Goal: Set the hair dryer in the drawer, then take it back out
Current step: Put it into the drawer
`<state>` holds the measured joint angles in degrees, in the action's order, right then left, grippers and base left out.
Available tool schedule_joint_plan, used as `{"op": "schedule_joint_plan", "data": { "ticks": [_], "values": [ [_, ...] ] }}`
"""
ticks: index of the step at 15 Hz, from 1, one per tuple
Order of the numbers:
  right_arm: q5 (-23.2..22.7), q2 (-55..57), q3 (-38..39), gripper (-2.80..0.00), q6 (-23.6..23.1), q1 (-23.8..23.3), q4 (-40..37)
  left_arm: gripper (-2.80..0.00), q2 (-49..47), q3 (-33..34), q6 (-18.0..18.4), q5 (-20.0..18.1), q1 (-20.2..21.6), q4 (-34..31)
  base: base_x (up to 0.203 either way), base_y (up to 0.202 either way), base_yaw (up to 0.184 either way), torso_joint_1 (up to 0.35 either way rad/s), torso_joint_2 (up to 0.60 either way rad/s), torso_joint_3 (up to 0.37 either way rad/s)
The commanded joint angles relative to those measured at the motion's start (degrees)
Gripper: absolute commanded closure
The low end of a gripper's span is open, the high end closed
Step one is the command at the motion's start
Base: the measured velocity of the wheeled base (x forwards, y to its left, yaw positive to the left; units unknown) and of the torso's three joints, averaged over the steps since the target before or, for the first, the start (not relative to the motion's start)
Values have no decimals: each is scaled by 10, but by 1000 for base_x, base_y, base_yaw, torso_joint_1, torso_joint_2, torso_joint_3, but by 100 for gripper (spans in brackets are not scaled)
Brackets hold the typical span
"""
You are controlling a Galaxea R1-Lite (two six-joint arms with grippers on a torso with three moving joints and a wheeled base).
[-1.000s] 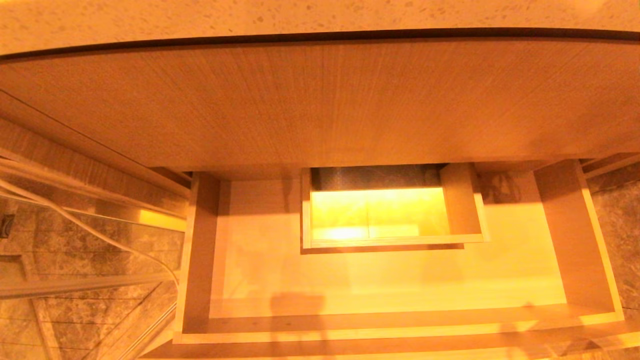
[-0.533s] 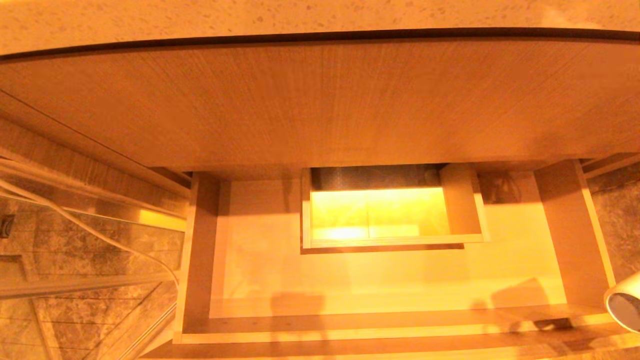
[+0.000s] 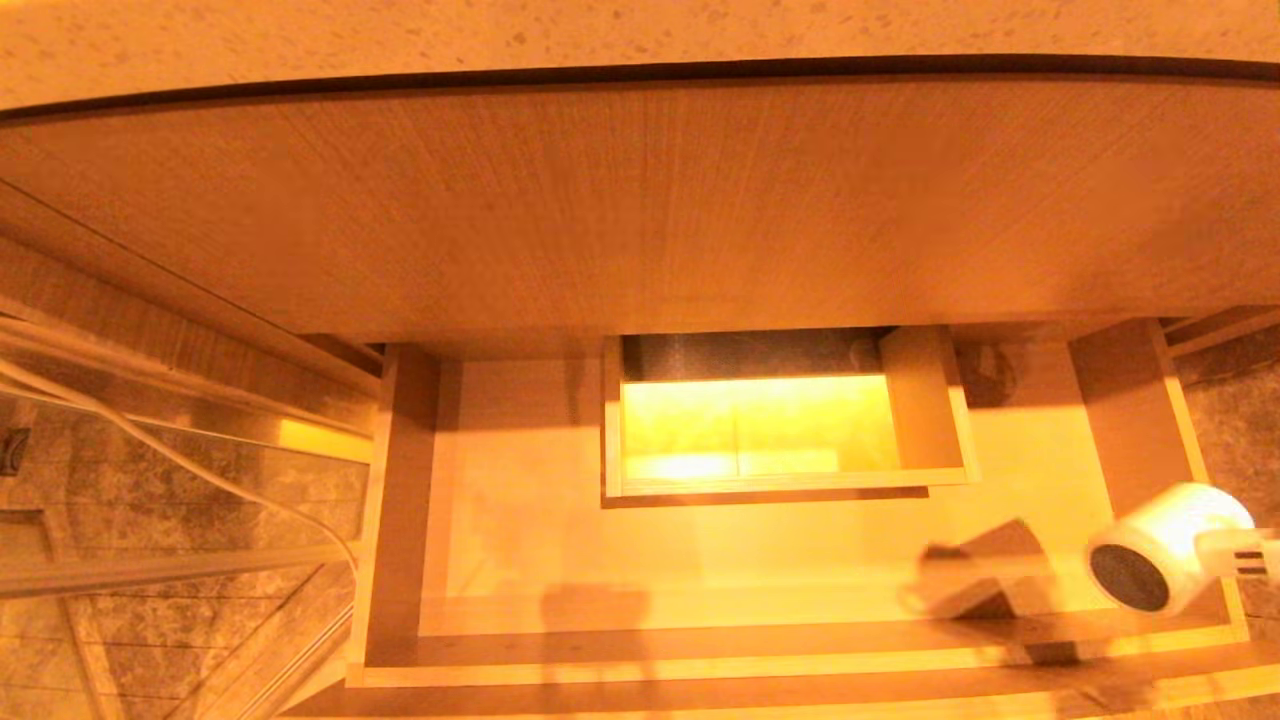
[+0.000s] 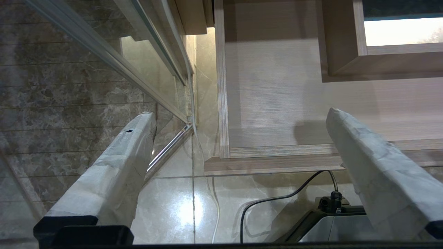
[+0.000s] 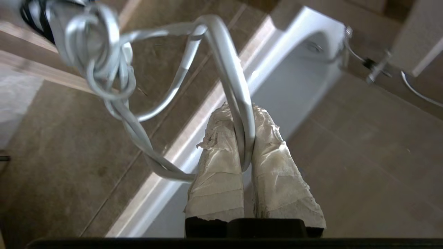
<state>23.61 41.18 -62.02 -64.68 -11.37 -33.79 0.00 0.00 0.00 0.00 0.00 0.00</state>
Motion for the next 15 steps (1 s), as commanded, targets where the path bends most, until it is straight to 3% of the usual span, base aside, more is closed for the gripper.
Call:
{"op": "schedule_joint_plan", "data": {
  "ticks": [1, 11, 15],
  "values": [
    [-3, 43, -8, 0, -3, 2, -1, -280, 0, 0, 0, 0, 0, 0, 0, 0, 0, 0, 0, 0],
    [-122, 163, -27, 0, 4, 38, 21, -280, 0, 0, 0, 0, 0, 0, 0, 0, 0, 0, 0, 0],
    [-130, 180, -27, 0, -3, 41, 24, -280, 0, 0, 0, 0, 0, 0, 0, 0, 0, 0, 0, 0]
  ]
}}
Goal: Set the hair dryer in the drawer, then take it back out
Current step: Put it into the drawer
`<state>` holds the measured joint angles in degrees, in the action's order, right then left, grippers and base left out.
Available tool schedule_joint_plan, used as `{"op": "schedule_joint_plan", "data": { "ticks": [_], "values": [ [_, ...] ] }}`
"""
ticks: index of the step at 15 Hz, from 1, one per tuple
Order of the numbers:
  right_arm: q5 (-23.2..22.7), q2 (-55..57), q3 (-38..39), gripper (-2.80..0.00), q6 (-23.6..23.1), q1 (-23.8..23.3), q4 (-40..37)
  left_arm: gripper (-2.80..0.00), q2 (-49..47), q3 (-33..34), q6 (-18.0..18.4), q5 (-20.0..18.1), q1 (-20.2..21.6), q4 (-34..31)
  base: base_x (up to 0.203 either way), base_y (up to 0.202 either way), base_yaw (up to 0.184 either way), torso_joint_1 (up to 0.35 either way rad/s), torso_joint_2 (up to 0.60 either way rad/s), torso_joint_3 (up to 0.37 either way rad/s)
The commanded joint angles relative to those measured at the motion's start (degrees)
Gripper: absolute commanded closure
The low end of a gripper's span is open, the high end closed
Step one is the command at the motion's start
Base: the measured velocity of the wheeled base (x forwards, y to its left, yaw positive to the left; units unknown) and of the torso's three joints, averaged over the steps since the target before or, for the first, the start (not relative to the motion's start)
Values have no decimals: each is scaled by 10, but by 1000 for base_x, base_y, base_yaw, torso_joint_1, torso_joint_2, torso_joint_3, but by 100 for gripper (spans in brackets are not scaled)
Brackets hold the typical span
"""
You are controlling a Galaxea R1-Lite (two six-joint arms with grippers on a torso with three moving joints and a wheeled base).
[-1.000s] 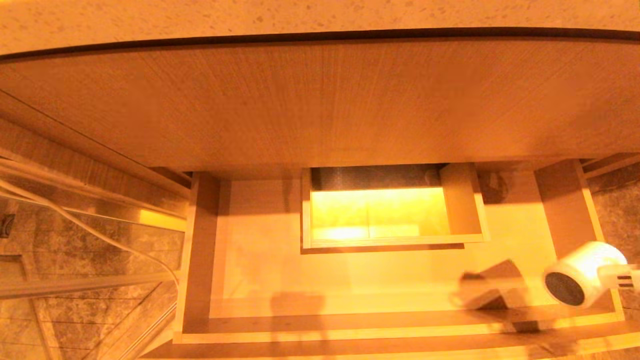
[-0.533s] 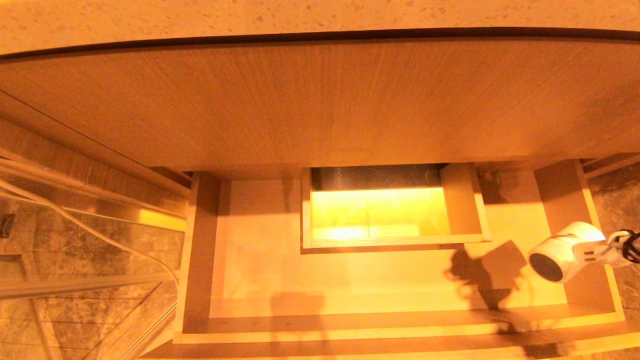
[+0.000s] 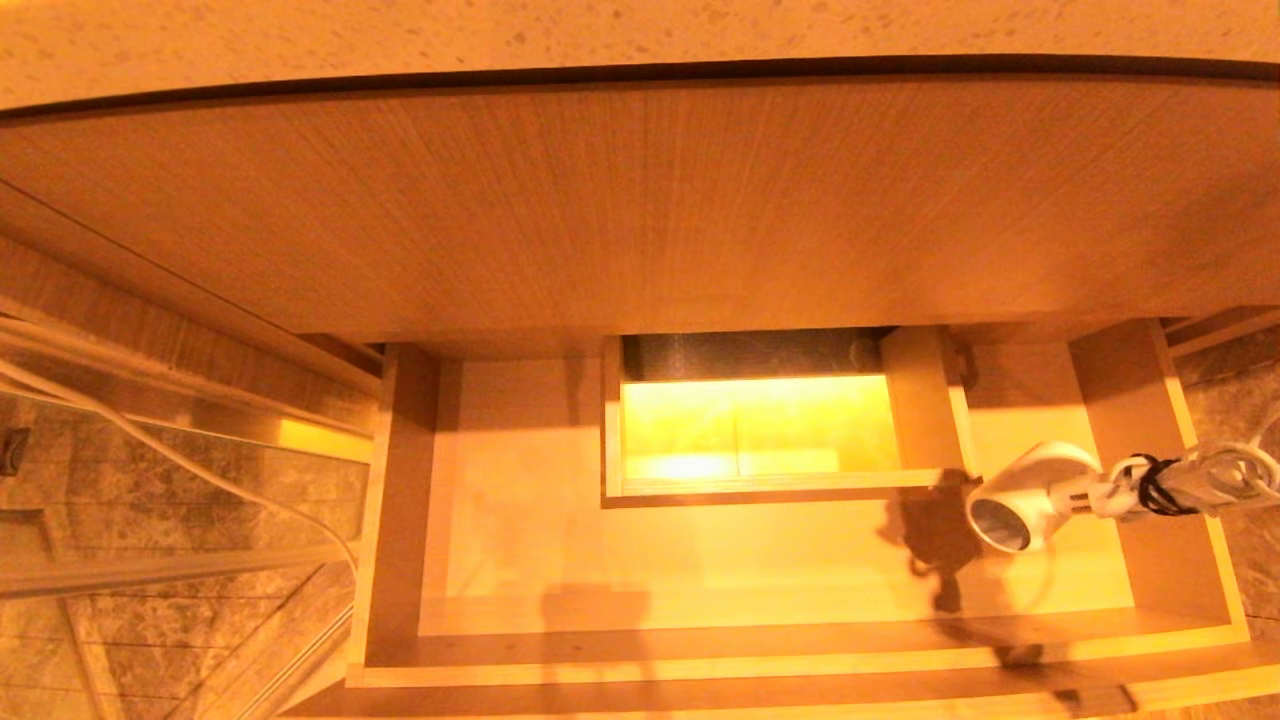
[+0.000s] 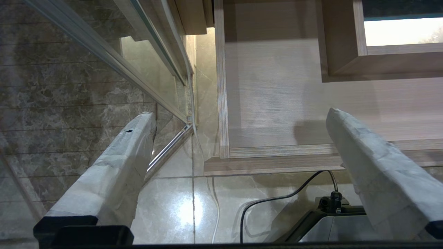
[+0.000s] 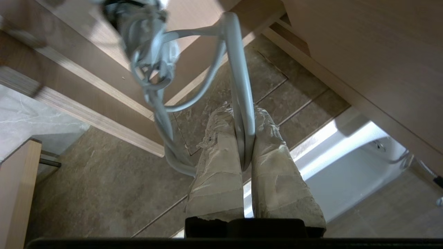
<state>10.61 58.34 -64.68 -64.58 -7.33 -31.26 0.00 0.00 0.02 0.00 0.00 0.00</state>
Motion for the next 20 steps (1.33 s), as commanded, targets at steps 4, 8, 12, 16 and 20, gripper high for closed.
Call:
{"op": "schedule_joint_plan", "data": {
  "ticks": [4, 8, 12, 16, 20],
  "values": [
    [-12, 24, -4, 0, -2, 20, -8, -280, 0, 0, 0, 0, 0, 0, 0, 0, 0, 0, 0, 0],
    [-46, 36, 5, 0, -1, 25, -43, -280, 0, 0, 0, 0, 0, 0, 0, 0, 0, 0, 0, 0],
    [-56, 94, -15, 0, -1, 35, -40, -280, 0, 0, 0, 0, 0, 0, 0, 0, 0, 0, 0, 0],
    [-57, 127, -28, 0, -1, 36, -38, -280, 0, 0, 0, 0, 0, 0, 0, 0, 0, 0, 0, 0],
    [-57, 139, -24, 0, -2, 36, -37, -280, 0, 0, 0, 0, 0, 0, 0, 0, 0, 0, 0, 0]
  ]
}}
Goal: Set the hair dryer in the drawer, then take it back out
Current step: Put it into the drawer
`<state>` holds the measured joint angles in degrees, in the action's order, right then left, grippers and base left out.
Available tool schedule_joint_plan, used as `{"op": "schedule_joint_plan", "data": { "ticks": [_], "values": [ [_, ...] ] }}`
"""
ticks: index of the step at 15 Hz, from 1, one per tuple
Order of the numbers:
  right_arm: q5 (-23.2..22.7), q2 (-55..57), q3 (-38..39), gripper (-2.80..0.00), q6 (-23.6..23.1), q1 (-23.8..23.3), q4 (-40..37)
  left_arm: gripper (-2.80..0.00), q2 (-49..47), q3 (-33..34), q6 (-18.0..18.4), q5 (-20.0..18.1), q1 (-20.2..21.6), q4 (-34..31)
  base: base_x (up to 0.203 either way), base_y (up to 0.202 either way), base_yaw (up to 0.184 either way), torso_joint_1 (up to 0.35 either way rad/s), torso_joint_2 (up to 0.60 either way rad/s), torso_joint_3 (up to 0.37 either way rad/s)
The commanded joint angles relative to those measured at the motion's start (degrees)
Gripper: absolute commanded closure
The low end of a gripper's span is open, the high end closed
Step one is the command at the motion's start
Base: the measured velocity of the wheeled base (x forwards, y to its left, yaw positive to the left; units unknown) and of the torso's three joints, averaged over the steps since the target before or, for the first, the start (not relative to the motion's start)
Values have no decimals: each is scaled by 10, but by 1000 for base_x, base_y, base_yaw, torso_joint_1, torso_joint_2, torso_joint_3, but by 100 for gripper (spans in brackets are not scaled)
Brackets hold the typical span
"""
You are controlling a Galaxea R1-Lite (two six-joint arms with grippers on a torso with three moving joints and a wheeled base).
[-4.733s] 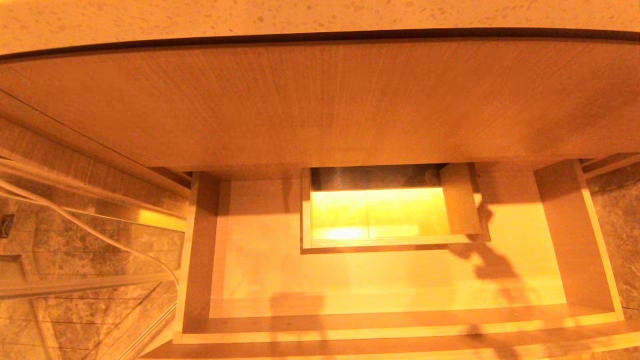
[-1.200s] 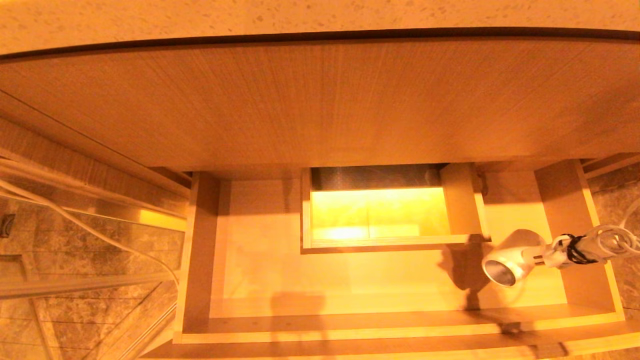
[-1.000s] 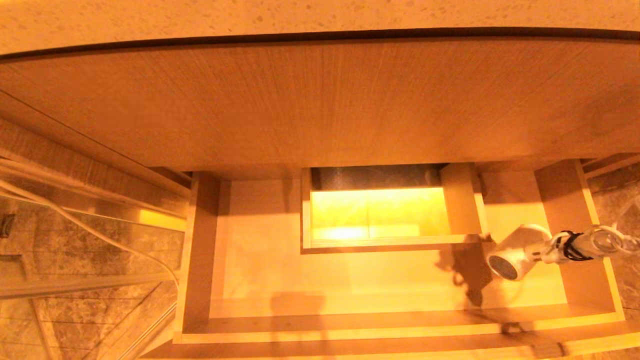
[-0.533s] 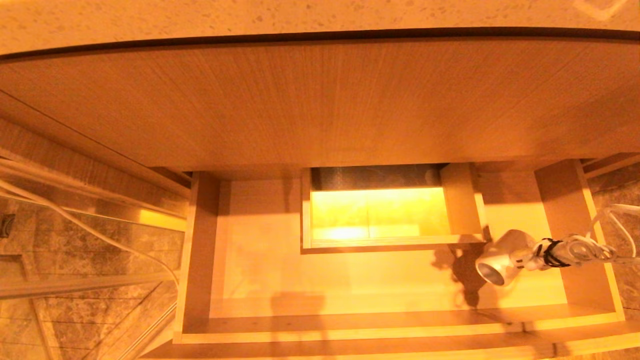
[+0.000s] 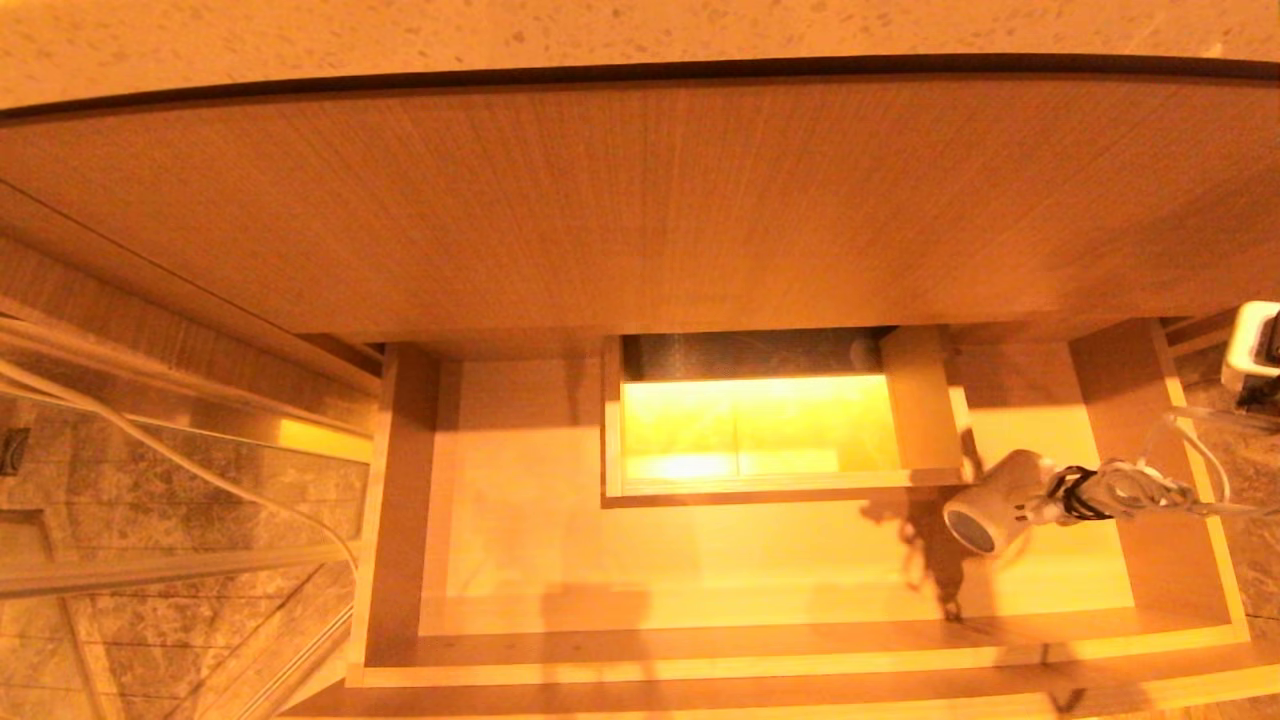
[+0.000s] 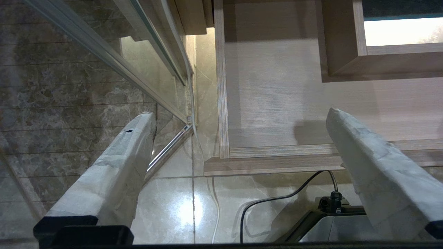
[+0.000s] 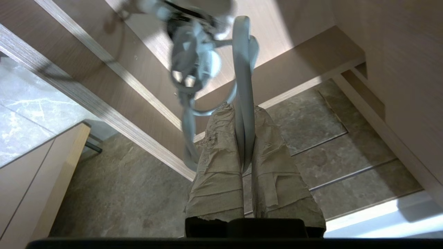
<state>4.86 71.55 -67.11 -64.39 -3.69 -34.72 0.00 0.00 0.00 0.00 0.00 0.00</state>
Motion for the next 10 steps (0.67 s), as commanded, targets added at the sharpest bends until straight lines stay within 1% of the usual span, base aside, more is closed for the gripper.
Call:
{"op": "schedule_joint_plan", "data": {
  "ticks": [1, 2, 3, 7, 10],
  "values": [
    [-1, 13, -2, 0, -4, 0, -1, -280, 0, 0, 0, 0, 0, 0, 0, 0, 0, 0, 0, 0],
    [-12, 21, -5, 0, -5, -1, 6, -280, 0, 0, 0, 0, 0, 0, 0, 0, 0, 0, 0, 0],
    [-22, 29, -6, -280, -6, -1, 13, -280, 0, 0, 0, 0, 0, 0, 0, 0, 0, 0, 0, 0],
    [-20, 43, -5, -280, -4, -8, 28, -280, 0, 0, 0, 0, 0, 0, 0, 0, 0, 0, 0, 0],
    [-19, 42, -1, -280, -2, -11, 54, -280, 0, 0, 0, 0, 0, 0, 0, 0, 0, 0, 0, 0]
  ]
}}
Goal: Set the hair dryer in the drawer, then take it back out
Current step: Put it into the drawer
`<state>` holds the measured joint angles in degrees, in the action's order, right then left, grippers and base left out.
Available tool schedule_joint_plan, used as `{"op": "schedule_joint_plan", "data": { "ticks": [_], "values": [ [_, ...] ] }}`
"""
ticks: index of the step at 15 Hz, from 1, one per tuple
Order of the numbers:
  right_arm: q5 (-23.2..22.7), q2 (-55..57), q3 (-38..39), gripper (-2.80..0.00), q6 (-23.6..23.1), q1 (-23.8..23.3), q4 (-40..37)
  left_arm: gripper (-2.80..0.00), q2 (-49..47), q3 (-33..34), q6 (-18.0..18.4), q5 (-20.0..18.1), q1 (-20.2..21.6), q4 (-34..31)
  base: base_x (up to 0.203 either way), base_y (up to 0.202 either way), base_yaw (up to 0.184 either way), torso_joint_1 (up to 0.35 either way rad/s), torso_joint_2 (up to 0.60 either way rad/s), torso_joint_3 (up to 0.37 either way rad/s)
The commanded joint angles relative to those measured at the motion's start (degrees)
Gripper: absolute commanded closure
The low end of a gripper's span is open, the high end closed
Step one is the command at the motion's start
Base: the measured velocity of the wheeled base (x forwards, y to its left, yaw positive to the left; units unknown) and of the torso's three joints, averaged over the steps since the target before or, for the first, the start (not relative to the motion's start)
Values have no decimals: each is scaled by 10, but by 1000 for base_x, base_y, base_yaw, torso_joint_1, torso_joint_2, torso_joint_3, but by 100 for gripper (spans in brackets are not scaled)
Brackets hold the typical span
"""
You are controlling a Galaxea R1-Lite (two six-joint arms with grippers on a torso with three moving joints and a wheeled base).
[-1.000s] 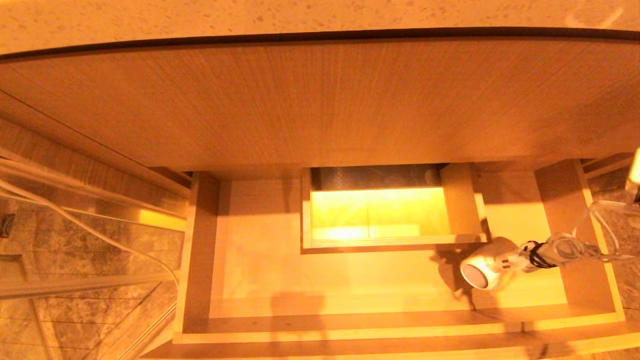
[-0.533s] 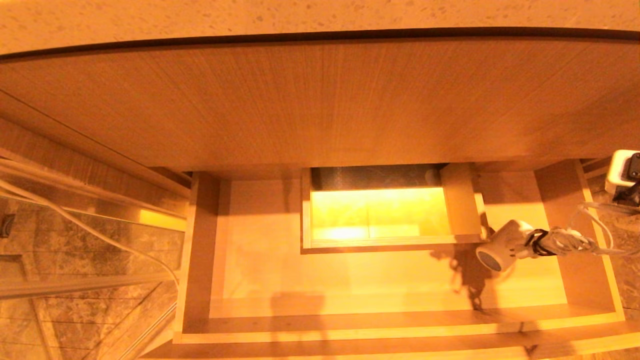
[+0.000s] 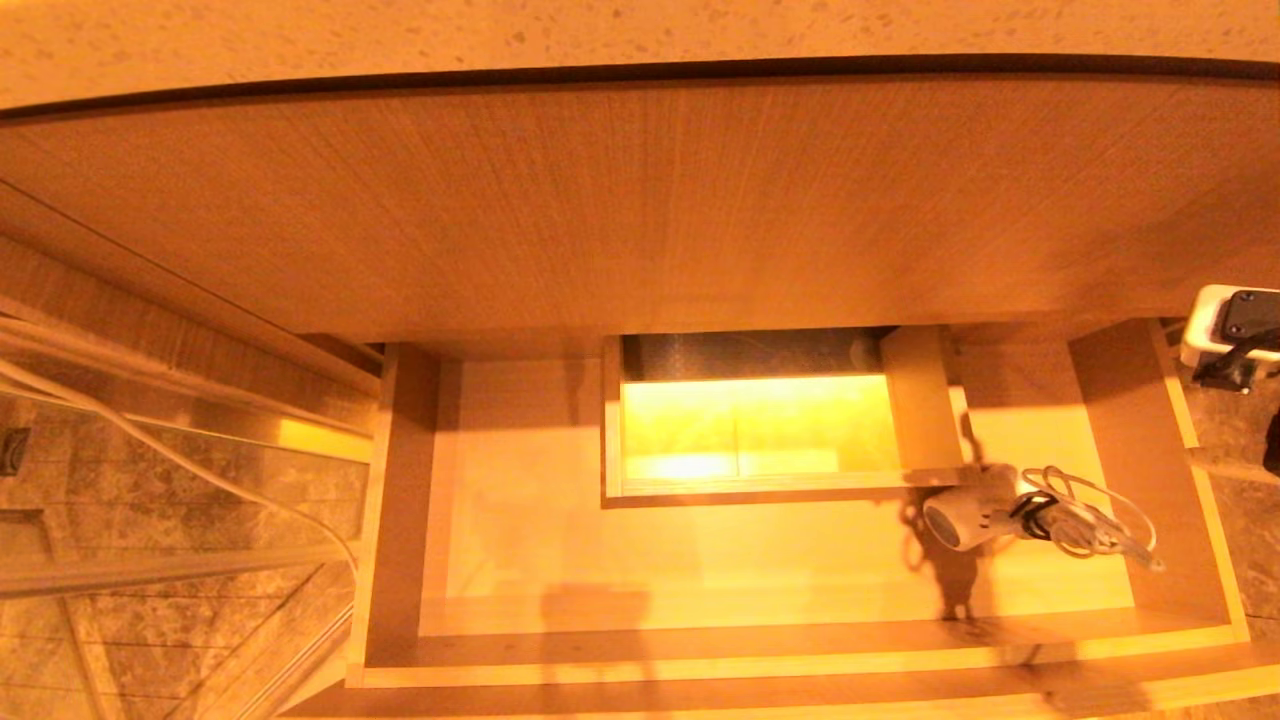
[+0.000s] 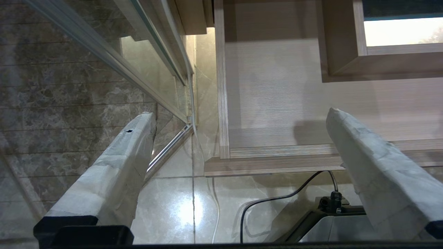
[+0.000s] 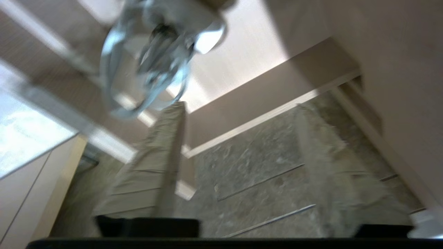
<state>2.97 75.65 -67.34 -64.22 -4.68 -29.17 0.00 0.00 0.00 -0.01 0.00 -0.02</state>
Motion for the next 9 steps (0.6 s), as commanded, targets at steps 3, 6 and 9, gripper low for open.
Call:
{"op": "schedule_joint_plan", "data": {
  "ticks": [3, 6, 9],
  "values": [
    [0, -1, -3, -280, -5, -1, -6, -280, 0, 0, 0, 0, 0, 0, 0, 0, 0, 0, 0, 0],
    [0, -14, 0, -280, -6, 0, -7, -280, 0, 0, 0, 0, 0, 0, 0, 0, 0, 0, 0, 0],
    [1, -22, 2, -280, -3, -1, -6, -280, 0, 0, 0, 0, 0, 0, 0, 0, 0, 0, 0, 0]
  ]
}}
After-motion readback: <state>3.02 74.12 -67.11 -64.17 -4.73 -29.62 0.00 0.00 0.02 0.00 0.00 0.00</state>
